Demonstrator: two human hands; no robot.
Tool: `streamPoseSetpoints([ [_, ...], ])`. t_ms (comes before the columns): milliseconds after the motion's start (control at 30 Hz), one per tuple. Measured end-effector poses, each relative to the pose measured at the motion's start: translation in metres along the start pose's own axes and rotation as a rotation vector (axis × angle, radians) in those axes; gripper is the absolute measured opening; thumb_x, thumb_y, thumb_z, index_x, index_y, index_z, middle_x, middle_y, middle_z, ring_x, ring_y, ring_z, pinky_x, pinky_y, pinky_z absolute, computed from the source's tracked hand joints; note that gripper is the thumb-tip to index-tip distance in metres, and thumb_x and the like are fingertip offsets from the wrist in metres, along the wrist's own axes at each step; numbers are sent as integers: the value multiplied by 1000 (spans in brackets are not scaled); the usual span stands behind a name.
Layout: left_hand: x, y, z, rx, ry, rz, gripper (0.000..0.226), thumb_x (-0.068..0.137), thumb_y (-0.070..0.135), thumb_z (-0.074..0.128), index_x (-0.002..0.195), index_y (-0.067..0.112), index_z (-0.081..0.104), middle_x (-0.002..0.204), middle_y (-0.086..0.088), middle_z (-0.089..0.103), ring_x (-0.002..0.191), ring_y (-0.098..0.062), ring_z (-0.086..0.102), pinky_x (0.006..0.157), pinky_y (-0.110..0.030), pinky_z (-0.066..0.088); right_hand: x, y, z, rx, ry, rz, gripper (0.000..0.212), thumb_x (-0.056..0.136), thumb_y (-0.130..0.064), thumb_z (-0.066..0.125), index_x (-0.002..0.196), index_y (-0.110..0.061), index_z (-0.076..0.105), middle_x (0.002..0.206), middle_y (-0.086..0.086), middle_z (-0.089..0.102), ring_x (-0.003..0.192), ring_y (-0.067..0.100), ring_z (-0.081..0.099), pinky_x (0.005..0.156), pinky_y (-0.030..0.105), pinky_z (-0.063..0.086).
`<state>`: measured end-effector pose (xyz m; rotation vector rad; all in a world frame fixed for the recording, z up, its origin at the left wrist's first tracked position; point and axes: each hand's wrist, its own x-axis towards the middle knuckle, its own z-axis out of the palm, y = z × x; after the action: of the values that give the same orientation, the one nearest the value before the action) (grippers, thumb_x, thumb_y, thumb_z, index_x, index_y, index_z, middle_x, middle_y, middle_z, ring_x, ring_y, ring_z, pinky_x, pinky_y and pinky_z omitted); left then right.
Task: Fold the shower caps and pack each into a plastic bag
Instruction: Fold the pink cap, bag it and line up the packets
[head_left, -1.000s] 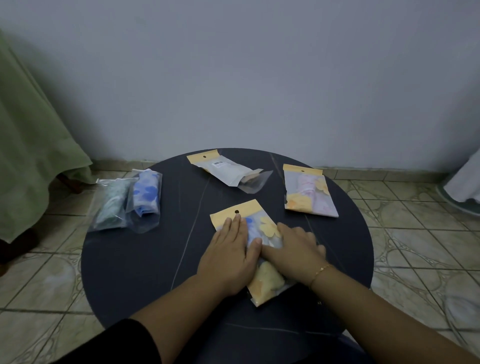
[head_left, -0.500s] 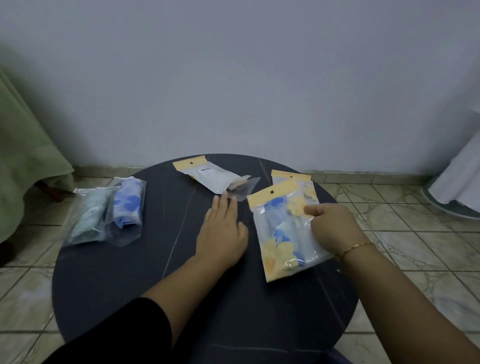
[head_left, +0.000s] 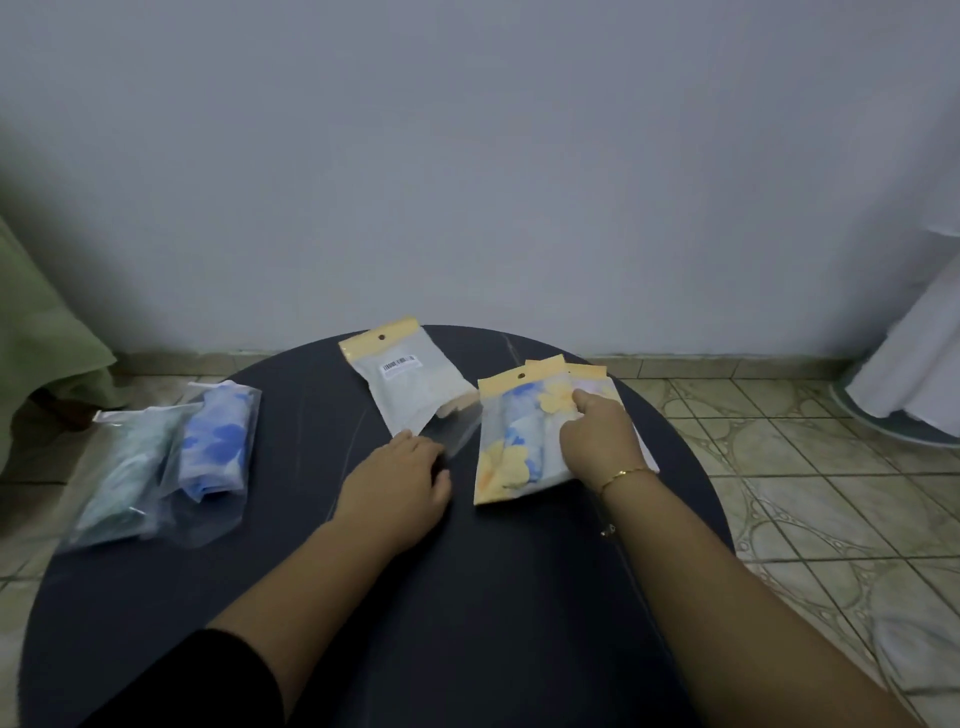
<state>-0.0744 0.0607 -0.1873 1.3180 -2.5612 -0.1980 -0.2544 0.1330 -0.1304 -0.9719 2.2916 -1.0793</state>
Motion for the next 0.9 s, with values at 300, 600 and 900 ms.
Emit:
streamPoseSetpoints([
  [300,-51,-41,-19,74,29,130,46,83,51,28,117,37,54,116,17,57,100,-9,57,83,-24,45,29,-7,25,-127,49,-47,46,89,5,40,135,-2,44,137,18,43,117,31,50,97,31,42],
  [600,-86,-41,-32,92,-1,178,44,84,47,32,119,34,55,116,15,58,102,-9,57,82,-21,38,-48,-3,40,-527,56,-686,63,82,-7,50,141,-26,37,148,0,28,135,22,24,102,37,27],
  [900,-129,-37,-47,-8,28,268,42,77,38,40,114,31,57,114,17,54,92,-8,58,70,-15,38,-91,27,55,-597,-200,-1031,32,89,-22,57,121,-19,62,127,2,61,120,23,53,82,36,36],
])
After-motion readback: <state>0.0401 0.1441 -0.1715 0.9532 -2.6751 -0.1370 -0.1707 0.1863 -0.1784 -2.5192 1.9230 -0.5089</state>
